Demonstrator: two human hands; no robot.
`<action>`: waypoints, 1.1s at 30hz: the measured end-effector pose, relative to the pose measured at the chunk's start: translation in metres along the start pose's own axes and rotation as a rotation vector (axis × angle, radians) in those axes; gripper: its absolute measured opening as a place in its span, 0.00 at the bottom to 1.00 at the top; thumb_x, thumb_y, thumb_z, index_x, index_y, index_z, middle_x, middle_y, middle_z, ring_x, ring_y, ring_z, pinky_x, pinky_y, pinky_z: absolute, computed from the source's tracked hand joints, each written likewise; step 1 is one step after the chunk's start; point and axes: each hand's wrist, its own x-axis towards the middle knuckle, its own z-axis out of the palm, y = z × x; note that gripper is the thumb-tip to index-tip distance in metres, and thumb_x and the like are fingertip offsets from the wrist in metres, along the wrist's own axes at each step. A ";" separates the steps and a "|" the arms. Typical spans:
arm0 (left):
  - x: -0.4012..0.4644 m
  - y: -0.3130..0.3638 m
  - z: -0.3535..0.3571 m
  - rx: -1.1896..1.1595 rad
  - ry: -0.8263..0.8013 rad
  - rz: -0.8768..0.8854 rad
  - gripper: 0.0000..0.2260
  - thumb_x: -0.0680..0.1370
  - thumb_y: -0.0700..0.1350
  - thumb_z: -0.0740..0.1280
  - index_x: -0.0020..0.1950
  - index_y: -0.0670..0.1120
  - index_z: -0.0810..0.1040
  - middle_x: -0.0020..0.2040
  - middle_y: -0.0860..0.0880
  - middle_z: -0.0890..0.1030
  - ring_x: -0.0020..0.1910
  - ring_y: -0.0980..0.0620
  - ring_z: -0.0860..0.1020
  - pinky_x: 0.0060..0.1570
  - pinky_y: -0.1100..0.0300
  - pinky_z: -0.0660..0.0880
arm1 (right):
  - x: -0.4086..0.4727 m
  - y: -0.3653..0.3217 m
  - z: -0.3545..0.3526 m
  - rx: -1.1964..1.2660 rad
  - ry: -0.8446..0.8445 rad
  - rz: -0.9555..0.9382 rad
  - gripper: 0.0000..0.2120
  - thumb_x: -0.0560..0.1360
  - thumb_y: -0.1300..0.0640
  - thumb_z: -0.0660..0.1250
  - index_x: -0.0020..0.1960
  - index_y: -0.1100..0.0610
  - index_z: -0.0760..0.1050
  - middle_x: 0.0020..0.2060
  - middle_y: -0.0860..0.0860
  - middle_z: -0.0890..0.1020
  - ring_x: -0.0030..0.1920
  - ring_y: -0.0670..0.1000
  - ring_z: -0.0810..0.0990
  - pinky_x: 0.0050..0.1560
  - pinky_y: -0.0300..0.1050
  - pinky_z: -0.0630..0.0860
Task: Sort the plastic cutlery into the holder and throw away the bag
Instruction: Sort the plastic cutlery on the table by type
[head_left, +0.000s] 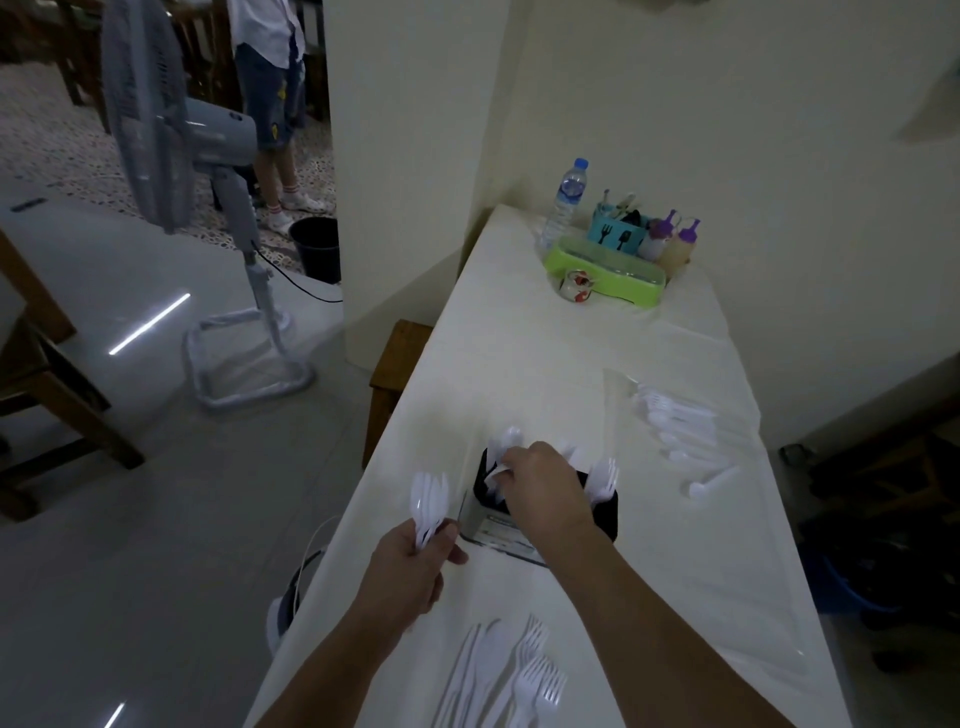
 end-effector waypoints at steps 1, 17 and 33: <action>-0.001 0.002 0.000 0.003 0.001 0.005 0.10 0.80 0.48 0.66 0.48 0.43 0.81 0.40 0.44 0.85 0.22 0.54 0.70 0.23 0.62 0.67 | 0.000 -0.003 0.002 0.029 -0.008 0.007 0.11 0.79 0.59 0.59 0.57 0.59 0.77 0.49 0.57 0.77 0.46 0.57 0.79 0.40 0.43 0.69; -0.002 0.017 0.006 -0.068 -0.059 0.012 0.12 0.79 0.49 0.67 0.38 0.46 0.72 0.29 0.48 0.72 0.25 0.54 0.66 0.25 0.61 0.64 | -0.025 -0.003 0.004 0.243 0.069 0.058 0.17 0.77 0.57 0.64 0.65 0.55 0.72 0.58 0.53 0.75 0.54 0.53 0.77 0.47 0.39 0.70; -0.015 0.028 0.029 0.008 -0.322 0.155 0.13 0.83 0.47 0.57 0.41 0.50 0.74 0.30 0.51 0.69 0.28 0.54 0.65 0.27 0.62 0.62 | -0.047 0.003 -0.037 0.625 -0.032 -0.004 0.05 0.75 0.53 0.70 0.51 0.48 0.81 0.43 0.45 0.84 0.45 0.45 0.82 0.50 0.44 0.78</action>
